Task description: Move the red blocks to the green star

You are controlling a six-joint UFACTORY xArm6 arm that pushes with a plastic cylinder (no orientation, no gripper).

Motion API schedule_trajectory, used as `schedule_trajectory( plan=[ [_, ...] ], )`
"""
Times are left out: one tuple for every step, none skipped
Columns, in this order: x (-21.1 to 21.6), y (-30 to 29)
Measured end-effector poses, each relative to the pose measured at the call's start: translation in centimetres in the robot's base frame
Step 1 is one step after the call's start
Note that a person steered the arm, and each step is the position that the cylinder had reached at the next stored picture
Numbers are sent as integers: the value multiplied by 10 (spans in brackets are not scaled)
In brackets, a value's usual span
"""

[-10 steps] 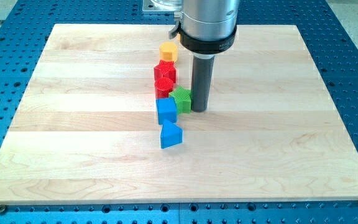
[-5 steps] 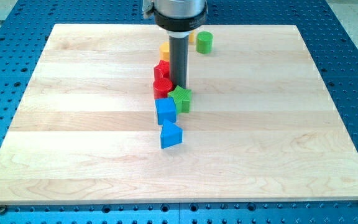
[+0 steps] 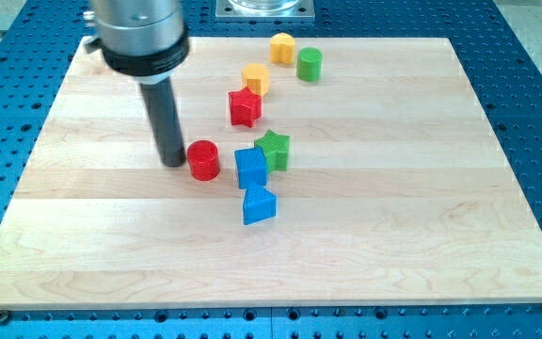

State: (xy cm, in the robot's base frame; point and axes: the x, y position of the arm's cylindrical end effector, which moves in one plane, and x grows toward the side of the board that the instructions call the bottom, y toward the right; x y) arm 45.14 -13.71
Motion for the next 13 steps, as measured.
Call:
schedule_trajectory(
  plan=[
    [39,1],
    [35,27],
    [16,42],
    [-1,42],
    [-5,26],
    [-7,36],
    [-7,57],
    [-31,43],
    [-39,46],
    [-39,58],
    [-39,70],
    [-43,79],
    [-84,46]
  ],
)
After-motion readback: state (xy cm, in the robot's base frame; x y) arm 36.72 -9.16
